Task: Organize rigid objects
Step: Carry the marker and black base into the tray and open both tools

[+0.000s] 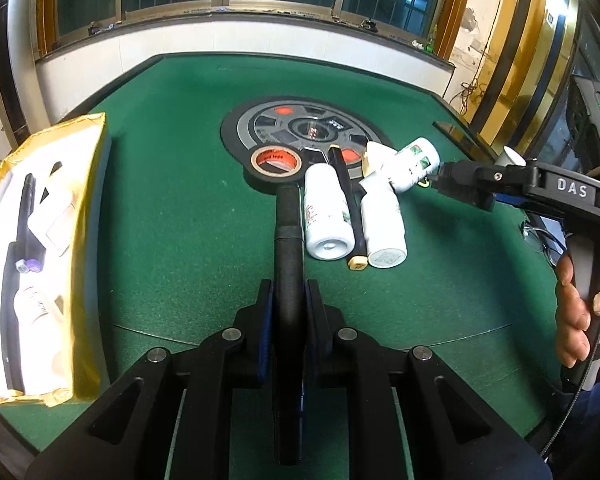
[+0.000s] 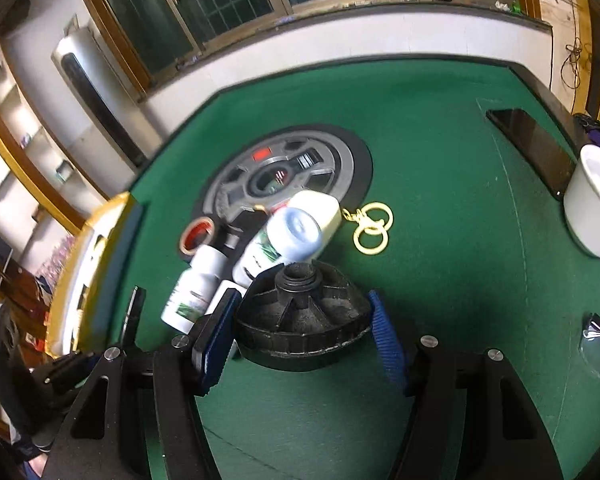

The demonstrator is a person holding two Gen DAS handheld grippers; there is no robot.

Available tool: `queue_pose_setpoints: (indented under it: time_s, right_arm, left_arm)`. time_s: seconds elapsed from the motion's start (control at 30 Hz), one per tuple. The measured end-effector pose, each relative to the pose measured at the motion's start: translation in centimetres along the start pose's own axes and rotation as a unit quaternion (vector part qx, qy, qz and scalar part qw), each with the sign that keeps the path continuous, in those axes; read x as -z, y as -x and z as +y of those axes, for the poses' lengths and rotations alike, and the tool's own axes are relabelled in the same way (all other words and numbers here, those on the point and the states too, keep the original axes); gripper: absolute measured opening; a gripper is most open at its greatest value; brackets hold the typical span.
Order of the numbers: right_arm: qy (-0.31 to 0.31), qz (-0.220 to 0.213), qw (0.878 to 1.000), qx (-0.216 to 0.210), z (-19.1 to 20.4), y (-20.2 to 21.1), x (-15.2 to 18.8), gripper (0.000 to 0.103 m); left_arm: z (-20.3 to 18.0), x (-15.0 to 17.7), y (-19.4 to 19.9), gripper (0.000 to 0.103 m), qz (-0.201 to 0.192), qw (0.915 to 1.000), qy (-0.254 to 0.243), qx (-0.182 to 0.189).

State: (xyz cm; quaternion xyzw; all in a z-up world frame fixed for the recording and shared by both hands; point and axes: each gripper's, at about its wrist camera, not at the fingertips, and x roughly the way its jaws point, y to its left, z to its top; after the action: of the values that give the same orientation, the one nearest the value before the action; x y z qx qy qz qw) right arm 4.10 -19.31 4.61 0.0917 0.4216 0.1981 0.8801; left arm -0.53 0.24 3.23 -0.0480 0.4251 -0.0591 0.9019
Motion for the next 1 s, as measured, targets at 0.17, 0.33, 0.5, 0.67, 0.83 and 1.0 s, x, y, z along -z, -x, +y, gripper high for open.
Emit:
queue_pose_setpoints:
  time_s: [0.17, 0.33, 0.5, 0.67, 0.83, 1.0]
  right_arm:
    - [0.005, -0.015, 1.0, -0.023, 0.9, 0.8, 0.0, 0.059]
    - [0.033, 0.002, 0.998, -0.049, 3.1, 0.1, 0.9, 0.059]
    - [0.078, 0.009, 0.995, -0.06, 5.8, -0.6, 2.6, 0.059]
    - [0.11, -0.004, 0.992, -0.057, 7.5, -0.1, 3.6, 0.059]
    - [0.119, -0.003, 0.991, -0.065, 8.1, -0.1, 4.1, 0.059]
    - [0.124, -0.006, 0.99, -0.067, 8.4, -0.1, 4.3, 0.059]
  left_arm:
    - [-0.1, 0.1, 0.4, 0.012, -0.003, 1.0, -0.004, -0.003]
    - [-0.1, 0.2, 1.0, 0.012, -0.011, 0.9999, 0.0, -0.009]
    - [0.0, 0.2, 1.8, 0.012, -0.022, 0.9996, 0.002, -0.016]
    - [0.2, 0.4, 2.5, 0.012, -0.032, 0.9991, 0.002, -0.026]
    - [0.4, 0.6, 3.4, 0.012, -0.051, 0.9971, -0.003, -0.057]
    - [0.9, 0.7, 4.1, 0.012, -0.064, 0.9957, -0.002, -0.067]
